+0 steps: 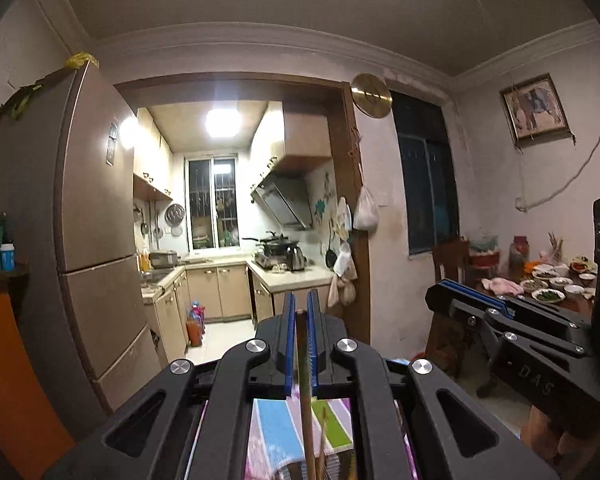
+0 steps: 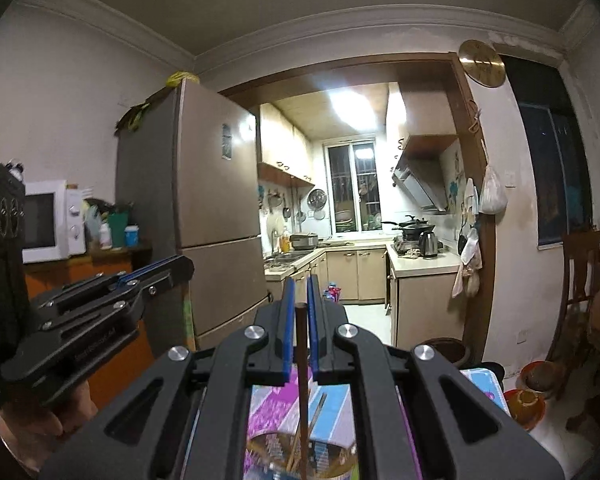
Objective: Organize utensils
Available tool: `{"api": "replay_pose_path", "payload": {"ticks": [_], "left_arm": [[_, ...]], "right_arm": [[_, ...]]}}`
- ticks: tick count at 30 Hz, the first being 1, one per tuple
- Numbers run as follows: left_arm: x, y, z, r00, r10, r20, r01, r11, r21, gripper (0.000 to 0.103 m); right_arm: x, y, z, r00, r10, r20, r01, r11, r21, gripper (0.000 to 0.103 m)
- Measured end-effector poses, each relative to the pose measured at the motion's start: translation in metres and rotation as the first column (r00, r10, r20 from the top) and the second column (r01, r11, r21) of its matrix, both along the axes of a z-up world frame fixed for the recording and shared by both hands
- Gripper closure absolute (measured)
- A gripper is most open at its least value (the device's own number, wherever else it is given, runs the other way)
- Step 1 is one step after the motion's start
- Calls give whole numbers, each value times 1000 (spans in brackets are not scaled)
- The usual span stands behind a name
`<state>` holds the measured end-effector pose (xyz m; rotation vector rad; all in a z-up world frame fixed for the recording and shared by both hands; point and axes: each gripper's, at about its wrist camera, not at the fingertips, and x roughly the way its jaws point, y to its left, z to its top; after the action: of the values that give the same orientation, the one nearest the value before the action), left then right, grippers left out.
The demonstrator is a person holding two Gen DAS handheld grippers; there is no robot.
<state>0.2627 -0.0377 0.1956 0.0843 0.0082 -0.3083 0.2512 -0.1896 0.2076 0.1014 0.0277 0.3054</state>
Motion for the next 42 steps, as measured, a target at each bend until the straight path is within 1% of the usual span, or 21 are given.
{"api": "replay_pose_path", "payload": {"ticks": [3, 6, 8, 12, 15, 18, 22, 25, 27, 30, 32, 35, 37, 39, 41, 42], "left_arm": [[25, -4, 0, 1000, 15, 12, -15, 1000, 3, 96], [48, -4, -11, 1000, 8, 5, -8, 1000, -15, 96], [60, -3, -23, 1000, 0, -19, 0, 1000, -25, 96], [82, -4, -48, 997, 15, -71, -15, 1000, -3, 96], [89, 0, -54, 995, 20, -95, -21, 1000, -11, 96], [83, 7, -43, 998, 24, -54, -26, 999, -30, 96], [69, 15, -17, 1000, 16, 1, -16, 998, -62, 96], [57, 17, -4, 1000, -13, 13, 14, 997, -77, 96], [53, 12, -6, 1000, -15, 18, 16, 998, -59, 96], [57, 1, -22, 1000, -7, 7, 7, 1000, -15, 96], [62, -5, -38, 1000, -2, 2, 2, 1000, 7, 96], [69, -8, -51, 1000, 12, 5, -12, 1000, 17, 96], [70, -7, -52, 1000, 8, 10, -8, 1000, 2, 96], [69, -4, -46, 1000, 6, 13, -6, 1000, -10, 96], [57, 3, -43, 1000, 20, -12, -20, 1000, 8, 96], [46, 8, -47, 999, 17, -41, -16, 1000, 18, 96]], "right_arm": [[21, -3, -2, 1000, -13, -5, 14, 1000, 25, 98], [45, -5, -10, 999, -26, -24, 27, 998, 50, 98], [54, -5, -17, 999, -26, -41, 28, 998, 56, 98], [70, -5, -38, 997, -26, -78, 30, 999, 44, 98], [79, -5, -52, 993, -24, -112, 29, 999, 46, 98], [82, -8, -60, 992, -22, -124, 29, 998, 56, 98], [78, -8, -55, 994, -16, -106, 22, 998, 59, 98], [74, -6, -50, 995, -11, -94, 16, 999, 52, 98], [72, -5, -51, 995, -3, -97, 8, 998, 54, 98], [73, -1, -59, 993, 6, -115, 0, 999, 52, 98], [75, 0, -65, 991, 11, -133, -4, 999, 54, 98], [77, 1, -73, 988, 18, -153, -9, 998, 63, 98], [77, 2, -76, 988, 22, -156, -12, 998, 66, 98], [77, 2, -75, 988, 21, -153, -12, 998, 62, 98], [78, 0, -75, 988, 22, -154, -12, 998, 65, 98], [78, -2, -75, 988, 21, -153, -11, 998, 67, 98]]}}
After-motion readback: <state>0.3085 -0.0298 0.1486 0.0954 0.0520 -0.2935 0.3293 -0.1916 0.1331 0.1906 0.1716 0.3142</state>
